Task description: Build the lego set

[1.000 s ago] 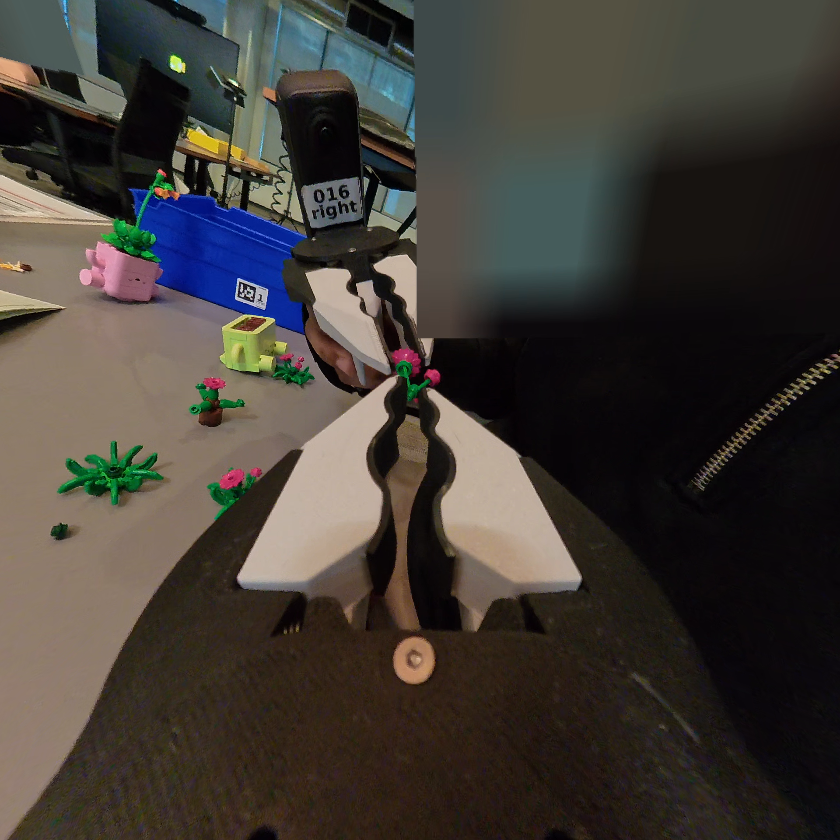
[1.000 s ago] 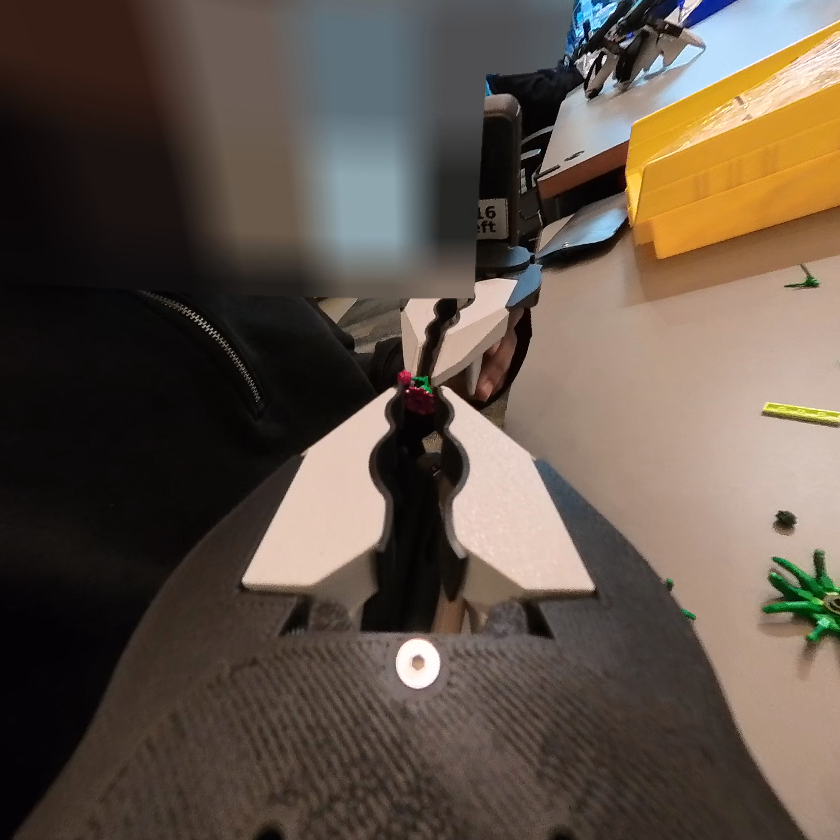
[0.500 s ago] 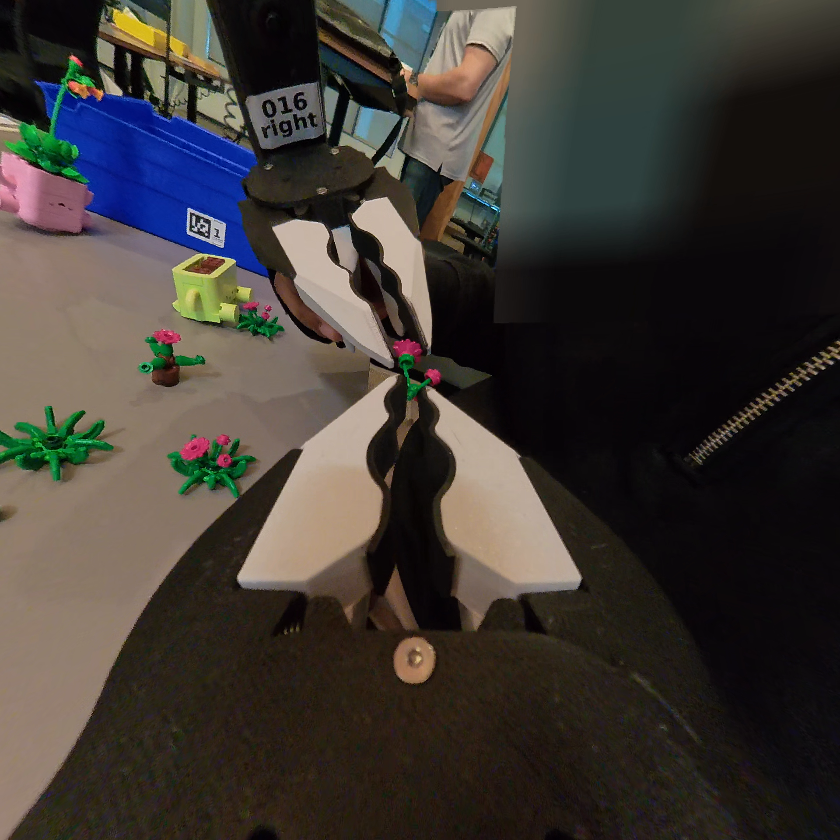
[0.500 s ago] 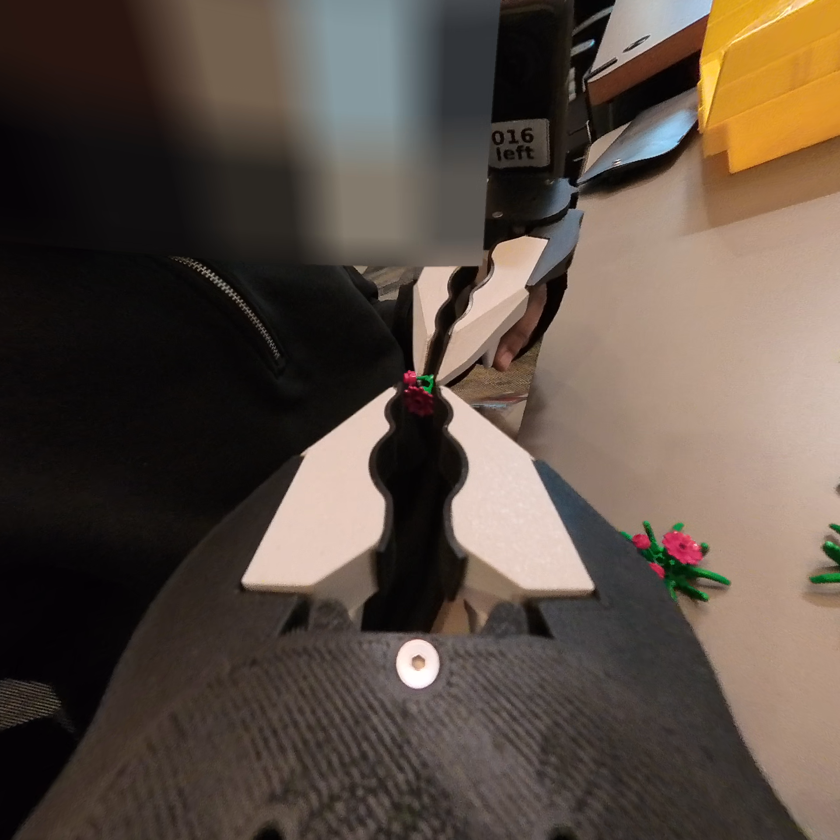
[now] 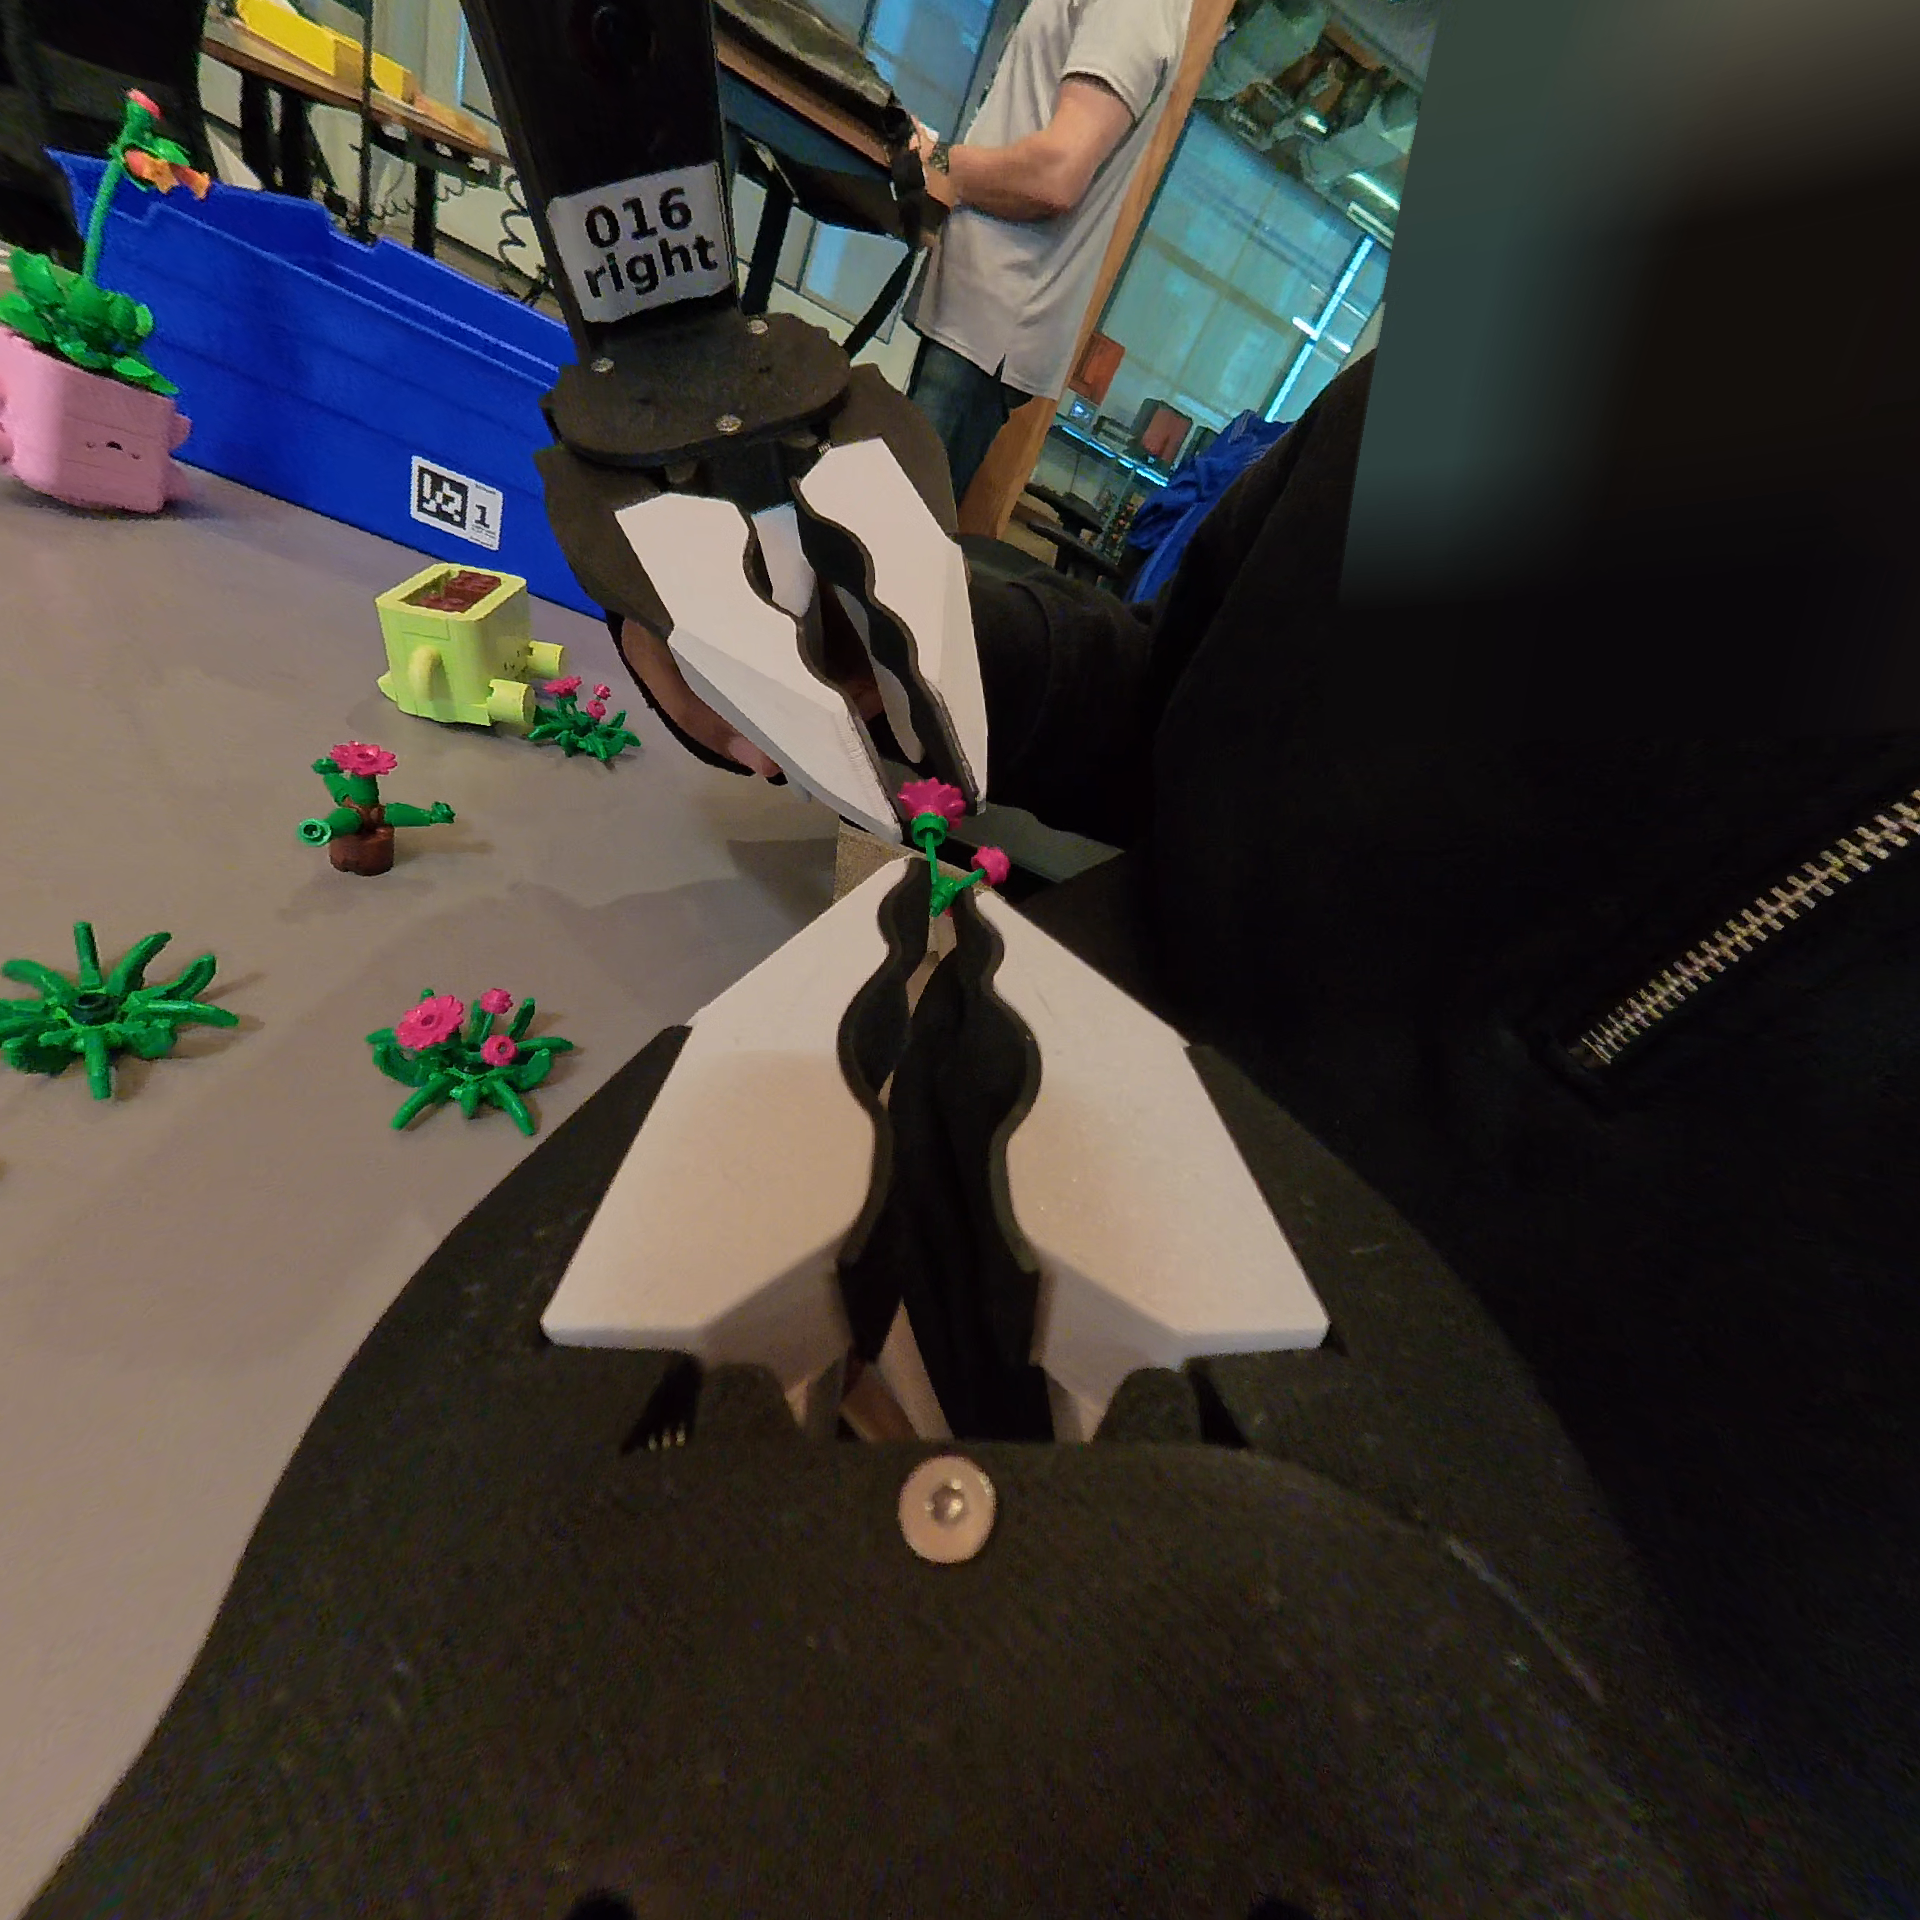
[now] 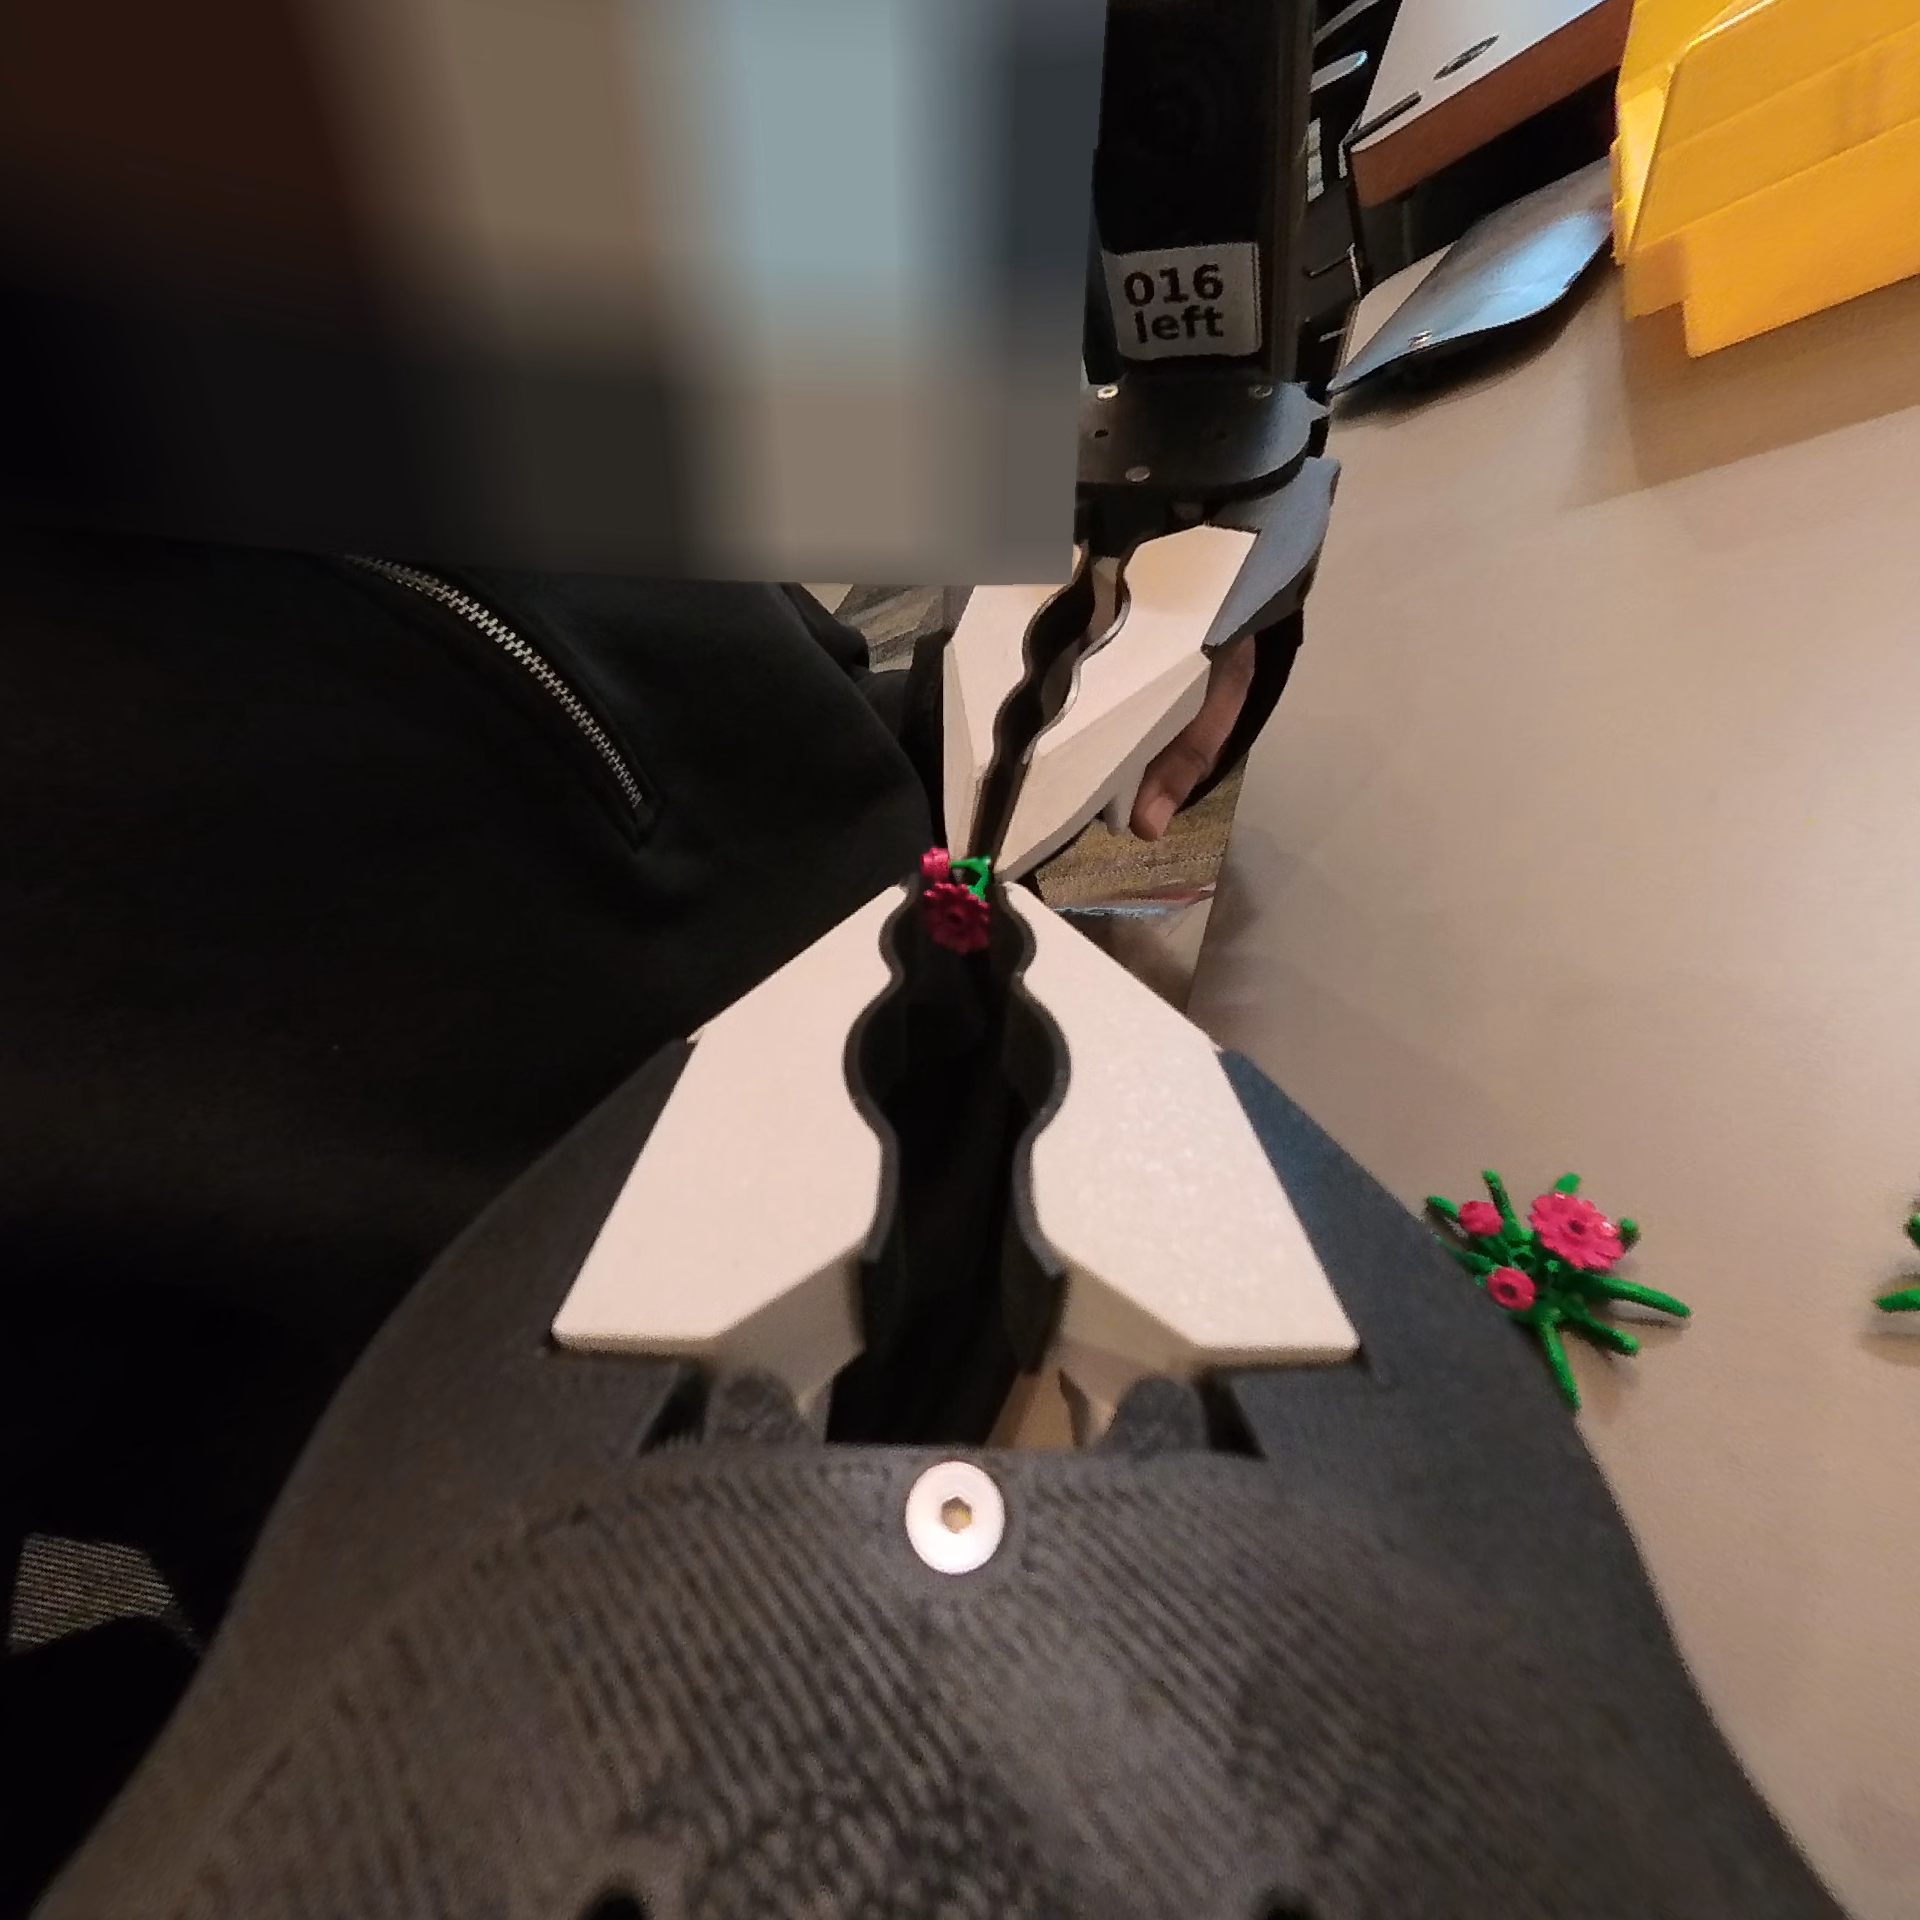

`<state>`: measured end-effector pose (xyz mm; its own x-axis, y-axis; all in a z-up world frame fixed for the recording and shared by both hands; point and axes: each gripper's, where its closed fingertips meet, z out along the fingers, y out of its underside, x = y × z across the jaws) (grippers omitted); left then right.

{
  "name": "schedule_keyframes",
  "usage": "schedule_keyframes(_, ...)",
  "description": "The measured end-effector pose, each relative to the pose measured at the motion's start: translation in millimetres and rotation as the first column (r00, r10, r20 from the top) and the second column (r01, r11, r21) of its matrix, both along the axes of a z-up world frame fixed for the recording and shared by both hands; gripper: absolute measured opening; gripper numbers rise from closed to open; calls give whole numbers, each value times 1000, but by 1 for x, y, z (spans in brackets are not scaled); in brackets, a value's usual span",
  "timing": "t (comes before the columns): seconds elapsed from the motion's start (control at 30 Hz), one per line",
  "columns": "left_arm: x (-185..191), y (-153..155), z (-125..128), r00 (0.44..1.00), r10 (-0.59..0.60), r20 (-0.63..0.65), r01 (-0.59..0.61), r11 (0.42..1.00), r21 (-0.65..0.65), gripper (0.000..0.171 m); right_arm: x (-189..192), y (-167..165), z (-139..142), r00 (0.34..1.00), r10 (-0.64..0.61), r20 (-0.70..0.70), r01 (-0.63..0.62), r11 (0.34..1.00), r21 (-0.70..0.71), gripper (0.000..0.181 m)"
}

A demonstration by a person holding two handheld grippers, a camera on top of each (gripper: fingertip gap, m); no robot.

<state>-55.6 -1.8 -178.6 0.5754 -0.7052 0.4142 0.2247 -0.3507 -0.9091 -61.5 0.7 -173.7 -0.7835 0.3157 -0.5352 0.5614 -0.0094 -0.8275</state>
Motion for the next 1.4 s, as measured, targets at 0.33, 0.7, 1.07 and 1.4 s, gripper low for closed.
schedule_keyframes(0.33,3,3,-2,1000,9,-19,-9,1000,0,2,3,2,-3,1000,5,20,-6,1000,20,10)
schedule_keyframes(0.7,5,0,13,1000,10,15,-11,997,73,2,4,-1,18,999,30,-18,-32,990,-140,10)
schedule_keyframes(1.07,-12,18,0,989,149,1,-149,989,7,0,-19,8,10,994,-100,-32,98,994,-46,9)
schedule_keyframes(1.4,-57,18,-1,952,288,106,-287,958,-26,0,-23,45,-31,939,-344,19,335,922,193,10)
